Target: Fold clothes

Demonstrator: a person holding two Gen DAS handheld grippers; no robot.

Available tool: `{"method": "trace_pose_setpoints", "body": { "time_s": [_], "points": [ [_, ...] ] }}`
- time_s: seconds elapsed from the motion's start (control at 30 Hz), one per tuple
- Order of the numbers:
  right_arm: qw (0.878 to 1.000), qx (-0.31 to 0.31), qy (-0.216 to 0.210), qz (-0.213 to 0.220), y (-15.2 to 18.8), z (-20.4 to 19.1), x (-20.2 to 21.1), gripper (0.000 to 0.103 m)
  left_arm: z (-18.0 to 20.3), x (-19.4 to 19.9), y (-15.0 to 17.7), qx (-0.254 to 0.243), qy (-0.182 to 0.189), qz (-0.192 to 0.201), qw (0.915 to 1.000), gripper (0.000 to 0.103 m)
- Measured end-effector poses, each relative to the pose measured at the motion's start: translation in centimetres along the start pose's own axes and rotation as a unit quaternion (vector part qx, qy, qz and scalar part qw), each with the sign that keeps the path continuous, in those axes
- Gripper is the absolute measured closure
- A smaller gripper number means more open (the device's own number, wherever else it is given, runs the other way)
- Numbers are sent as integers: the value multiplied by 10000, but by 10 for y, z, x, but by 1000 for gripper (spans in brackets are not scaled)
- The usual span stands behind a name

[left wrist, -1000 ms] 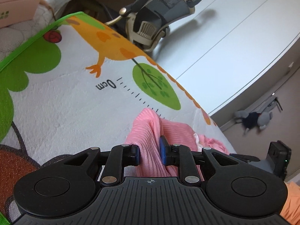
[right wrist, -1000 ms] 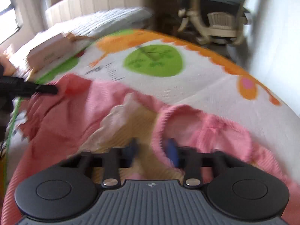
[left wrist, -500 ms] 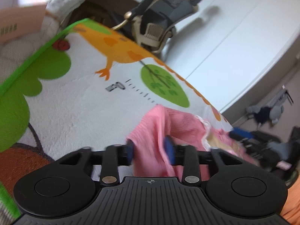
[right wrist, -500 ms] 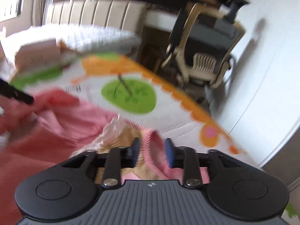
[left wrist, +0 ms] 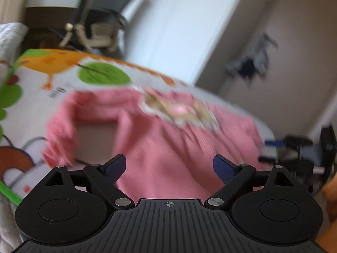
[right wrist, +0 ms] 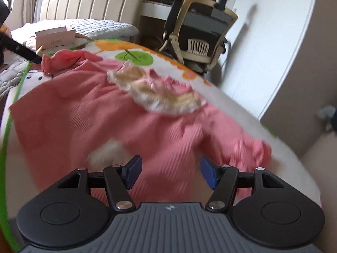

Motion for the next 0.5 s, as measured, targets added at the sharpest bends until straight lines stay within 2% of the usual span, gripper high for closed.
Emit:
{"method": "trace_pose_setpoints", "body": {
  "time_s": [0.1, 0.17, 0.3, 0.4, 0.5],
  "points": [
    [9986, 342, -392, -63, 11, -31, 12, 41, 30, 0, 24, -839, -106, -230, 9961, 9],
    [9952, 766, -599, -79, 14, -56, 18, 36, 50, 1, 42, -1550, -244, -325, 9871, 8],
    [9918, 838, -953, 174, 6, -88, 27, 35, 59, -12, 74, -2857, -1020, -380, 9521, 7],
    [9854, 808, -1439, 415, -3, -116, 39, 35, 68, -19, 56, -3136, -1321, 129, 9402, 7],
    [9717, 672, -2201, 526, -11, -152, 41, 36, 77, -25, 37, -3402, -1617, 638, 9242, 8]
  ]
}}
Point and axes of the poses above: each gripper's, at about its wrist camera, not at the fingertips, and x roughly against the way its jaws point, z to its right, y to its underside, the point moved 9 cm from there along -x, roughly the way its jaws point, and after that the axes turned 8 degrees about -y, right-handed, at the moved point
